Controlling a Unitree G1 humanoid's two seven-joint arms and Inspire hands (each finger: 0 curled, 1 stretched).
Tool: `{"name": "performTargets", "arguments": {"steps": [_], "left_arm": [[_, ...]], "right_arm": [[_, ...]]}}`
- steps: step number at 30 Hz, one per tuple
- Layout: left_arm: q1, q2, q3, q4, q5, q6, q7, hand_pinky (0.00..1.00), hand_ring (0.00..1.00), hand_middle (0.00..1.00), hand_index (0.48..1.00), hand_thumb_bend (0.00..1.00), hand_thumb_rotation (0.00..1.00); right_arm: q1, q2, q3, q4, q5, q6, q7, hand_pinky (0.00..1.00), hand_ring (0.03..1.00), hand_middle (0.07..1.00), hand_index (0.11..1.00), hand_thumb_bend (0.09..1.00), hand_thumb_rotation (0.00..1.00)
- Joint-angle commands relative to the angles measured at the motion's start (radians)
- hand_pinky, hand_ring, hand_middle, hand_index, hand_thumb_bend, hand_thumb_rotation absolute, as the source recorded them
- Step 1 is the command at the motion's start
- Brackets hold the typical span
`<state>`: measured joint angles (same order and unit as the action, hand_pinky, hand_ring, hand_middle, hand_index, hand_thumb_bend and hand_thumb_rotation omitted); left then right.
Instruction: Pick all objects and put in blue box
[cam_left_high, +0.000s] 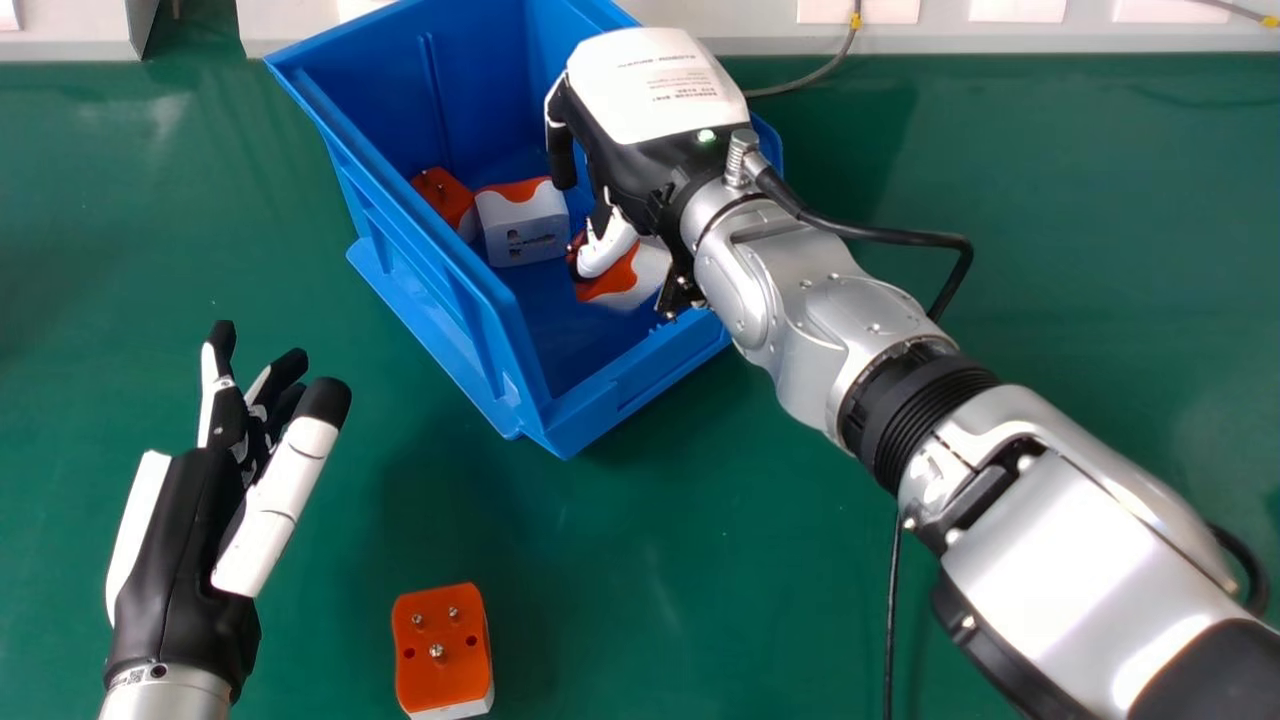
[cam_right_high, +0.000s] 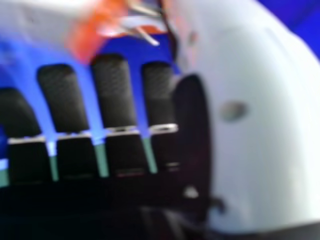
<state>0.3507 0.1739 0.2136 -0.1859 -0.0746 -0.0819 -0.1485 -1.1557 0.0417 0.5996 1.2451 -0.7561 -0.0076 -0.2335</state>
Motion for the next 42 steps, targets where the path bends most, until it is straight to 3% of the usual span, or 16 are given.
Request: {"name": "performTargets", "arguments": {"steps": [1, 8, 18, 29, 35, 42], "left_arm": [[-0.006, 0.001, -0.003, -0.009, 0.001, -0.011, 0.002, 0.91, 0.94, 0.95, 0.975, 0.83, 0.80], [-0.014, 0.002, -0.004, -0.002, 0.002, -0.010, 0.003, 0.91, 0.94, 0.95, 0.975, 0.83, 0.79], [-0.023, 0.002, 0.000, 0.012, -0.012, -0.012, -0.004, 0.91, 0.94, 0.95, 0.975, 0.82, 0.79], [-0.021, 0.010, 0.013, 0.025, -0.005, -0.016, 0.001, 0.91, 0.95, 0.95, 0.975, 0.81, 0.78], [-0.010, 0.015, 0.027, 0.028, 0.003, -0.021, 0.010, 0.91, 0.94, 0.95, 0.973, 0.81, 0.79], [0.000, 0.012, 0.039, 0.034, 0.012, -0.037, 0.021, 0.90, 0.94, 0.94, 0.970, 0.80, 0.79]], "right_arm": [[-0.004, -0.009, -0.010, -0.022, 0.008, 0.012, -0.019, 0.77, 0.900, 0.923, 0.879, 0.436, 0.50], [0.003, -0.012, -0.022, -0.034, 0.024, 0.018, -0.023, 0.83, 0.947, 0.966, 0.916, 0.423, 0.56], [0.039, -0.052, -0.059, -0.149, 0.053, 0.033, -0.019, 0.86, 0.965, 0.983, 0.930, 0.407, 0.58], [0.418, -0.221, -0.134, -0.921, 0.015, 0.095, 0.024, 0.86, 0.978, 0.989, 0.938, 0.352, 0.60], [0.717, -0.346, -0.197, -1.318, 0.045, -0.023, 0.030, 0.86, 0.974, 0.987, 0.937, 0.336, 0.58], [0.952, -0.490, -0.241, -1.488, 0.031, -0.200, 0.054, 0.88, 0.977, 0.982, 0.934, 0.336, 0.54]]}}
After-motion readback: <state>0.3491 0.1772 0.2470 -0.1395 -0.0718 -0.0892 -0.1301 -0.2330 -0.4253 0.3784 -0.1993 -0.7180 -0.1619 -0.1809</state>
